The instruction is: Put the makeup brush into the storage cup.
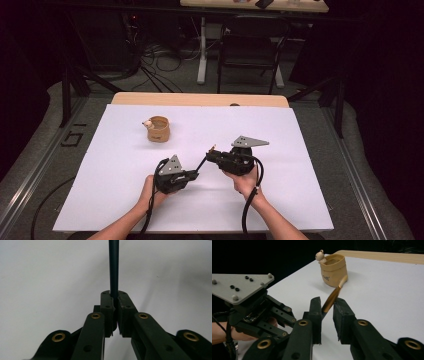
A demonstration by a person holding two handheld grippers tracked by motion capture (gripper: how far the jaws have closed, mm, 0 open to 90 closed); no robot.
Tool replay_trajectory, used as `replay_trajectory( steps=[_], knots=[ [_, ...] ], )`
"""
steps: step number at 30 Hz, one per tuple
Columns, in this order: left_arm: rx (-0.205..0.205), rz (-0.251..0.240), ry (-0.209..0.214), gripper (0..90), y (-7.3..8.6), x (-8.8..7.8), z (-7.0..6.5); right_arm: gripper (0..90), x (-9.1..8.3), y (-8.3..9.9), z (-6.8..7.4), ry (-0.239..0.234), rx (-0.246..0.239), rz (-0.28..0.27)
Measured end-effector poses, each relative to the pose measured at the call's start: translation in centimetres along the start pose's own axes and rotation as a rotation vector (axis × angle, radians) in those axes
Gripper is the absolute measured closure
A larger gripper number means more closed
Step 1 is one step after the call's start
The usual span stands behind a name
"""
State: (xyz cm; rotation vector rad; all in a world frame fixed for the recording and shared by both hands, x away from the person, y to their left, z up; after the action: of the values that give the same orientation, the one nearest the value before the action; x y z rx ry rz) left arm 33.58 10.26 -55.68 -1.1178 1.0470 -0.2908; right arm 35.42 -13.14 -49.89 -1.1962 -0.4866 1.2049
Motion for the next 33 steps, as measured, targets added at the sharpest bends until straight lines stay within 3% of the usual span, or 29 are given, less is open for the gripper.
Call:
replay_trajectory(
  steps=[4, 15, 21, 22, 24, 33],
  knots=[
    [0.021, 0.012, 0.016, 82.3, -0.1, 0.3, -0.3, 83.6, 0.2, -0.2, 0.7, -0.039, -0.020, 0.010],
    [0.047, 0.012, 0.019, 81.3, -0.2, 0.6, -0.8, 84.3, 0.5, -0.3, 1.5, -0.057, -0.057, 0.020],
    [0.062, 0.023, 0.020, 75.7, -0.3, 0.8, -1.1, 84.3, 0.5, -0.3, 1.8, -0.069, -0.075, 0.024],
    [0.062, 0.034, 0.022, 66.5, -0.3, 0.9, -1.1, 84.3, 0.6, -0.3, 1.9, -0.070, -0.079, 0.022],
    [0.061, 0.034, 0.024, 59.2, -0.4, 0.9, -1.1, 84.3, 0.5, -0.4, 2.0, -0.066, -0.083, 0.037],
    [-0.013, -0.030, 0.039, 35.5, -1.5, 0.0, -0.5, 84.3, 0.7, -0.2, 2.2, -0.029, -0.130, 0.053]
  ],
)
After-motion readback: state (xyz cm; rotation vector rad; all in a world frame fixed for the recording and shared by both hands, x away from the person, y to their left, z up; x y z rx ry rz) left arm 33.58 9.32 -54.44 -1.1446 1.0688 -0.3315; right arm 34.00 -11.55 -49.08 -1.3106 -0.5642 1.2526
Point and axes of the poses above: each handheld gripper's, and its own axes: x roughly forward along the jaws, y roughly out of its underside, z roughly to its left, the point moved 1 cm from there along x, roughly forward along the jaws, and after that the axes turned 10 degrees about -y, right-handed, at the moved point
